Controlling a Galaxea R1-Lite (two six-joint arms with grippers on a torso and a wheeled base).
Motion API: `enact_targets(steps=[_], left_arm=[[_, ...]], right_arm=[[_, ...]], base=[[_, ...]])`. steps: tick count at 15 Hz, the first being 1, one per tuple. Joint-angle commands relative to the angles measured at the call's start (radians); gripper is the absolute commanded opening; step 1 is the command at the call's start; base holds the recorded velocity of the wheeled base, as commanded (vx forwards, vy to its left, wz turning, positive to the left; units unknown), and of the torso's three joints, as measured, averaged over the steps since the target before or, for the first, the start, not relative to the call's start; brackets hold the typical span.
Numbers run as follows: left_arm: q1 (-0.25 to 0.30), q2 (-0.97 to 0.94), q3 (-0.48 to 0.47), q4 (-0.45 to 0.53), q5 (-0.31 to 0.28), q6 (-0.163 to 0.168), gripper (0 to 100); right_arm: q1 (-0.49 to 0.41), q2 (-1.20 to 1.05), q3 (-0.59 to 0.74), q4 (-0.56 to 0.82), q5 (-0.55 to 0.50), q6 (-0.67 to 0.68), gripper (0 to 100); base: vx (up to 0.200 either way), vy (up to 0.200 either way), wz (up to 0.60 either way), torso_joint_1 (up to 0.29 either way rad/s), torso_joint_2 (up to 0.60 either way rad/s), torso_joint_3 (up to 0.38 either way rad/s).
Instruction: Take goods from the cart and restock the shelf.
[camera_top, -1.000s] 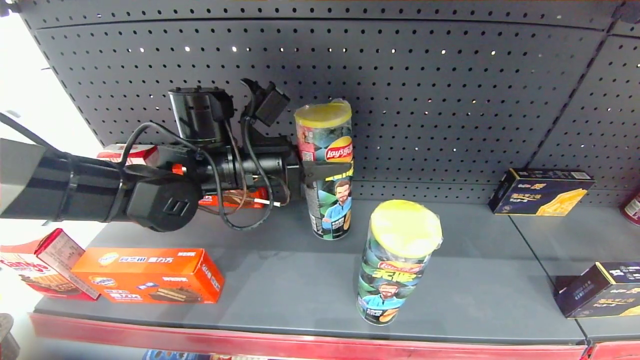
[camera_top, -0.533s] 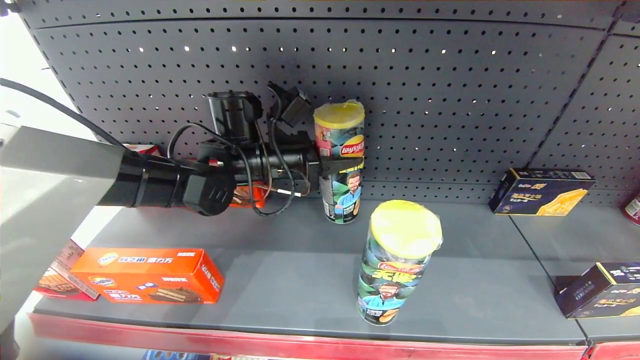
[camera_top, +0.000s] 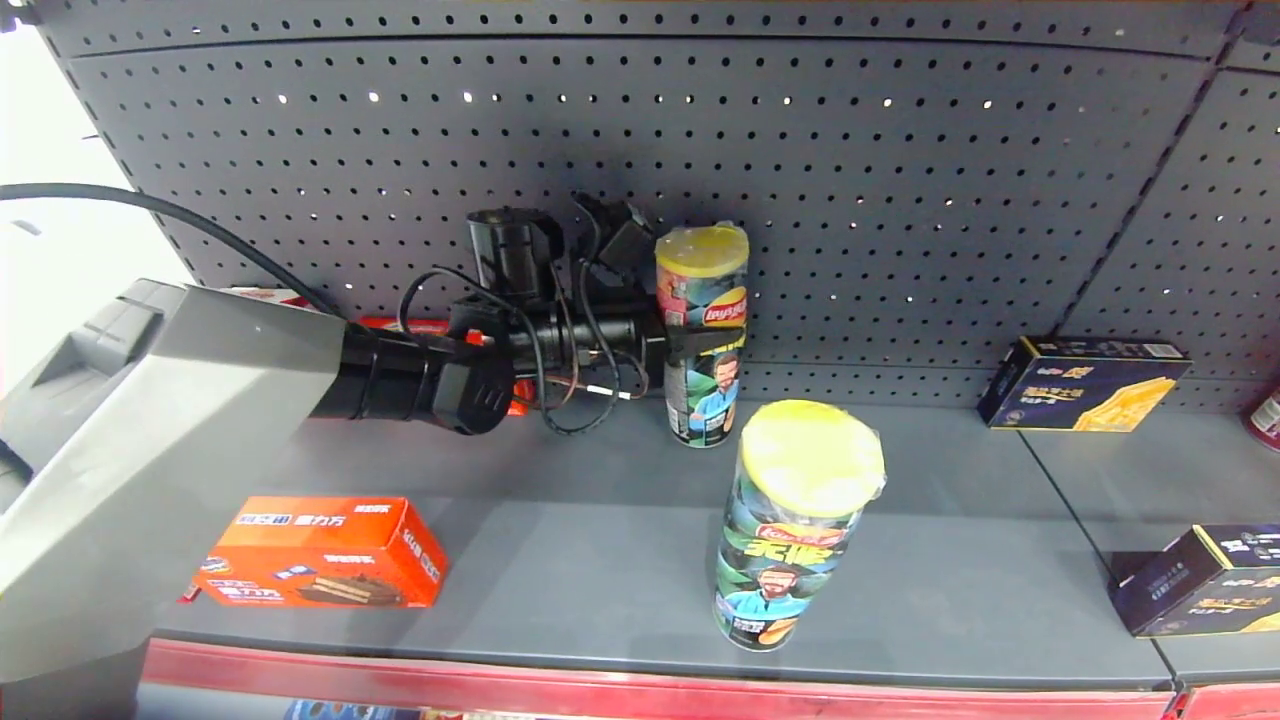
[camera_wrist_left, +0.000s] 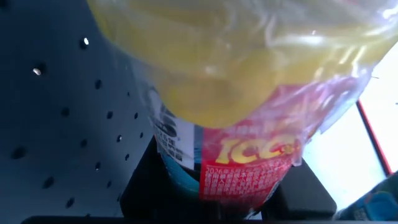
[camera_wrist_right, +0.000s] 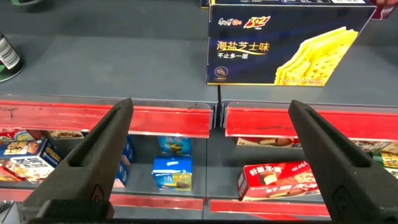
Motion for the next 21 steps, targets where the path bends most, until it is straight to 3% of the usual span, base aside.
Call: enact_targets(steps=[1, 8, 10, 11, 16, 20, 21], left_arm=[[-0.006, 0.026, -0.006, -0.002, 0.000, 0.002, 0], [-0.009, 0.047, 0.004, 0.004, -0.002, 0.080, 0], [-0.009, 0.047, 0.004, 0.006, 0.000, 0.085, 0], [-0.009, 0.047, 0.008, 0.007, 0.003, 0.085, 100], [0.006, -0.019, 0.098, 0.009, 0.009, 0.085, 100], [0.029, -0.089, 0.179, 0.030, 0.058, 0.086, 100], [0.031, -0.114, 0.192, 0.056, 0.149, 0.095, 100]], right_arm=[[0.000, 0.000, 0.000, 0.000, 0.000, -0.001, 100], [0.000, 0.000, 0.000, 0.000, 0.000, -0.001, 100], [0.000, 0.000, 0.000, 0.000, 0.000, -0.001, 100], [0.000, 0.000, 0.000, 0.000, 0.000, -0.001, 100], [0.000, 0.000, 0.000, 0.000, 0.000, -0.001, 100], [0.000, 0.000, 0.000, 0.000, 0.000, -0.001, 100], [0.000, 0.000, 0.000, 0.000, 0.000, -0.001, 100]], base=[[0.000, 0.000, 0.00, 0.000, 0.00, 0.000], [0.000, 0.000, 0.00, 0.000, 0.00, 0.000], [0.000, 0.000, 0.00, 0.000, 0.00, 0.000], [0.000, 0.000, 0.00, 0.000, 0.00, 0.000], [0.000, 0.000, 0.00, 0.000, 0.00, 0.000], [0.000, 0.000, 0.00, 0.000, 0.00, 0.000], [0.000, 0.000, 0.00, 0.000, 0.00, 0.000]])
